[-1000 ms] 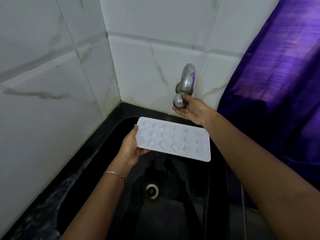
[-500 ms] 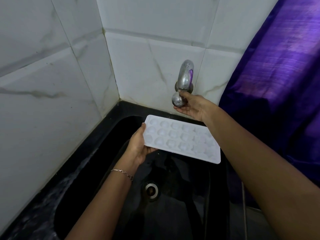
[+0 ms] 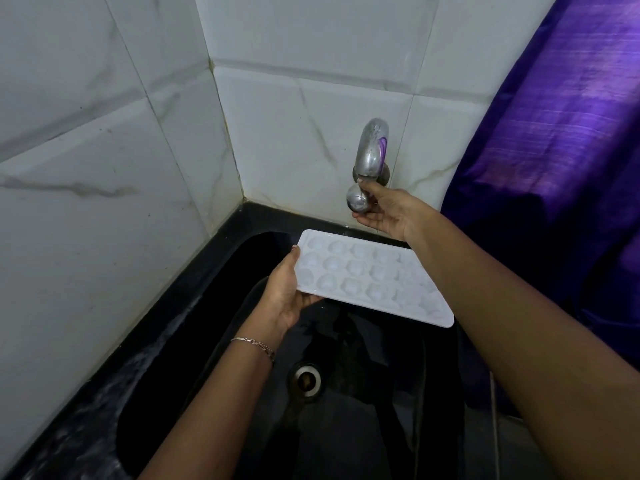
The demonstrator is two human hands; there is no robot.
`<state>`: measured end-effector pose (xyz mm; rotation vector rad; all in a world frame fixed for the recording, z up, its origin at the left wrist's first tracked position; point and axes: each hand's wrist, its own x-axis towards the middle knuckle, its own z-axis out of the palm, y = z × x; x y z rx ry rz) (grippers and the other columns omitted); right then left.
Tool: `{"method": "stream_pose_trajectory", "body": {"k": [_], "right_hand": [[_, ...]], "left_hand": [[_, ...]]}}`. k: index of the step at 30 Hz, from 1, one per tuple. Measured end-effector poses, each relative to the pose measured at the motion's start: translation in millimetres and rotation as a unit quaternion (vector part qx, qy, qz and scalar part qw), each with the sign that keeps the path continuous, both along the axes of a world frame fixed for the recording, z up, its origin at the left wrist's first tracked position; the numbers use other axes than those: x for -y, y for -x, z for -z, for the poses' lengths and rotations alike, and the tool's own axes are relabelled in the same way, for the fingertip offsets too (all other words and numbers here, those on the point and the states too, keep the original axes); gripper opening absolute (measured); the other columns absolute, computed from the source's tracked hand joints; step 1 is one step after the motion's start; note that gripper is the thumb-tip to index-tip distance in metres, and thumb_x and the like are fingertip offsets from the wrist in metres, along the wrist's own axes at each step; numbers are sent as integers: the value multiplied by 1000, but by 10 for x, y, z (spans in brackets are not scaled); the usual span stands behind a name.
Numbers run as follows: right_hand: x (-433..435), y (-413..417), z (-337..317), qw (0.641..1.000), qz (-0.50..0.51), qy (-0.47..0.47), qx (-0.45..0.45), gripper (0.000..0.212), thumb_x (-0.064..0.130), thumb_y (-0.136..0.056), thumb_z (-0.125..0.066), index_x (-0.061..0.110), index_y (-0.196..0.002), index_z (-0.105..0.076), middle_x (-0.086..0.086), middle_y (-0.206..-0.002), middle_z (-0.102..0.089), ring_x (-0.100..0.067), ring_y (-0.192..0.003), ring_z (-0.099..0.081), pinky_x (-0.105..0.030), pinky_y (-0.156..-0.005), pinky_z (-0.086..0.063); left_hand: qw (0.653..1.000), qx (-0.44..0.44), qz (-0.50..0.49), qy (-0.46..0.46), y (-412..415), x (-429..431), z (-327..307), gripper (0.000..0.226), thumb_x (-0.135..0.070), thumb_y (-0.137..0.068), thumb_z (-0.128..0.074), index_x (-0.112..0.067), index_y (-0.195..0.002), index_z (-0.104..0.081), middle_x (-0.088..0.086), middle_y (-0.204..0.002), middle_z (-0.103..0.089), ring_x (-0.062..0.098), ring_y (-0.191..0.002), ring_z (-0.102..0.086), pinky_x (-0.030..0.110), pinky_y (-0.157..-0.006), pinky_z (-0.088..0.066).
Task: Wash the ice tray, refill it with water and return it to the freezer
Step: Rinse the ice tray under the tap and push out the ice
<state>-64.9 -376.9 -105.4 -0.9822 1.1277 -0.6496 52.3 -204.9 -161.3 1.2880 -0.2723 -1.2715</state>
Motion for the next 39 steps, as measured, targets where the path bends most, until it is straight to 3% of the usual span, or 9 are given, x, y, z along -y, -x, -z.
{"method": "stream_pose_trajectory", "body": {"k": [9, 28, 39], "right_hand": [[-25, -33, -13, 1000, 10, 6, -20, 46, 37, -86, -70, 4, -115, -55, -14, -96, -68, -21, -77, -69, -24, -58, -58], [-19, -67, -27, 999, 18, 16, -44, 48, 37, -87, -69, 3, -118, -55, -12, -87, -66, -20, -71, -67, -23, -55, -57], [11, -97, -15, 998, 35, 19, -58, 56, 35, -83, -73, 1, -124, -55, -11, -85, -66, -20, -68, -68, -23, -49, -55]], "left_hand": [[1000, -2, 3, 7, 18, -10, -38, 34, -40, -102, -40, -17, -98, -65, 3, -83, -76, 25, -88, -70, 48, -89, -54], [1000, -10, -8, 22, 30, -6, -49, 34, -41, -101, -41, -16, -100, -65, 4, -86, -76, 26, -89, -70, 47, -88, -55], [1000, -9, -4, 28, 31, 42, -60, 35, -41, -101, -40, -16, -101, -65, 4, -86, -76, 23, -84, -71, 41, -77, -58]]}}
